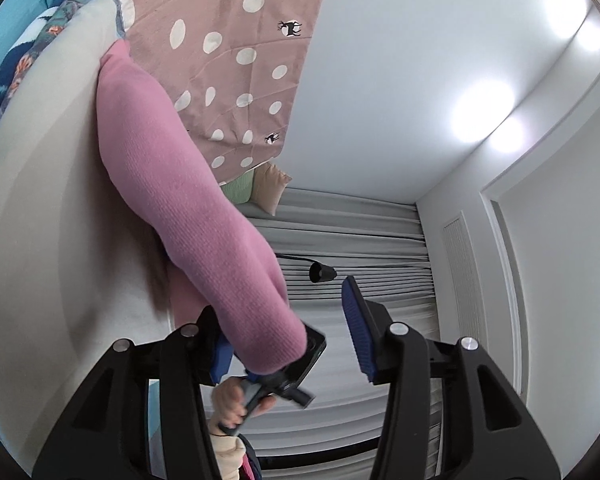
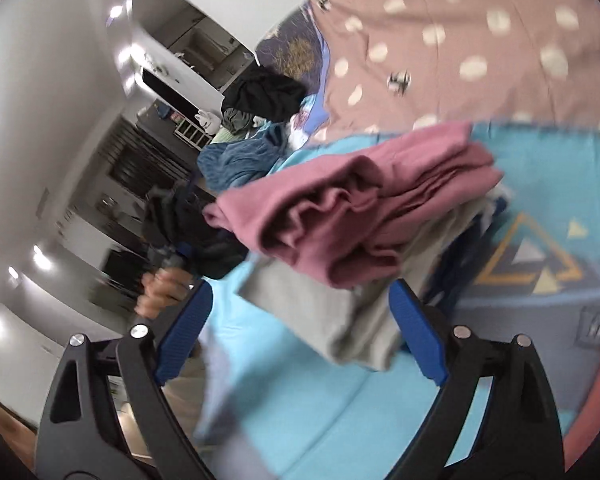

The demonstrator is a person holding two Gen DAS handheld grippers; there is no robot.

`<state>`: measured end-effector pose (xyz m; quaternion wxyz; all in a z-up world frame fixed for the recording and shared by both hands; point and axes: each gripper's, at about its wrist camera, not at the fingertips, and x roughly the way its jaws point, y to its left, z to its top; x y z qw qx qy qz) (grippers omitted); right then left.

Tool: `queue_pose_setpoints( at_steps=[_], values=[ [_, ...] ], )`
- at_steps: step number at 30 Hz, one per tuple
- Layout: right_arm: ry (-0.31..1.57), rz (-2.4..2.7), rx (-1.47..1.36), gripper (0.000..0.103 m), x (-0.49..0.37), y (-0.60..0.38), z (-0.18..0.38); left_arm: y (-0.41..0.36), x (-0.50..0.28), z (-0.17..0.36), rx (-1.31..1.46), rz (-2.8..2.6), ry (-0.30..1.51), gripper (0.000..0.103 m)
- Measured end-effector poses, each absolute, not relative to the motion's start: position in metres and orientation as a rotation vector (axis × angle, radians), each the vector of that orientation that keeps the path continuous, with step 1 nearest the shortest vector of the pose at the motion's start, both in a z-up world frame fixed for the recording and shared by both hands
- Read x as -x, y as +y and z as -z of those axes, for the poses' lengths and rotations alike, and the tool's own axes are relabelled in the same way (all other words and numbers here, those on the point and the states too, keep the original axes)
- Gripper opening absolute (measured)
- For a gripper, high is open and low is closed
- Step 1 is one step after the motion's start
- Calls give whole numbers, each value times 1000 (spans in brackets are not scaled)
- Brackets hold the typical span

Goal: Fold small clothes
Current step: 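Lower the pink shirt onto the folded clothes stack with both grippers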

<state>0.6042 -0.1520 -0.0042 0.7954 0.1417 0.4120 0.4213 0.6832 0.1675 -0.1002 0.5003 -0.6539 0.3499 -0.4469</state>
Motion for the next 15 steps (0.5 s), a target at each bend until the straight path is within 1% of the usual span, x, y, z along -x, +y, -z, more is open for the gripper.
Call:
queue_pose_setpoints(
  at_steps=[5, 6, 8, 9, 10, 11, 12, 13, 14, 15],
  values=[
    [752, -942, -24, 85, -595, -127, -1, 165, -683, 95, 1542, 1072, 857, 48],
    [741, -911, 61, 80, -594, -120, 1, 165, -684, 94, 1534, 1070, 859, 49],
    [760, -886, 132, 64, -598, -109, 11, 167, -683, 93, 1522, 1064, 861, 49],
    [767, -891, 129, 50, -600, -107, 15, 167, -683, 94, 1518, 1063, 862, 49],
    [761, -884, 129, 45, -601, -105, 19, 167, -683, 94, 1514, 1062, 862, 49],
    [743, -877, 141, 45, -601, -104, 21, 167, -683, 94, 1510, 1063, 863, 49],
    [734, -868, 152, 42, -601, -102, 23, 167, -683, 94, 1510, 1064, 864, 49],
    [722, -858, 151, 29, -601, -99, 23, 167, -683, 95, 1513, 1063, 864, 49],
    [711, -865, 134, 20, -601, -100, 22, 167, -683, 95, 1515, 1060, 868, 49],
    [699, -881, 113, 5, -599, -100, 21, 167, -683, 95, 1512, 1061, 871, 49]
  ],
)
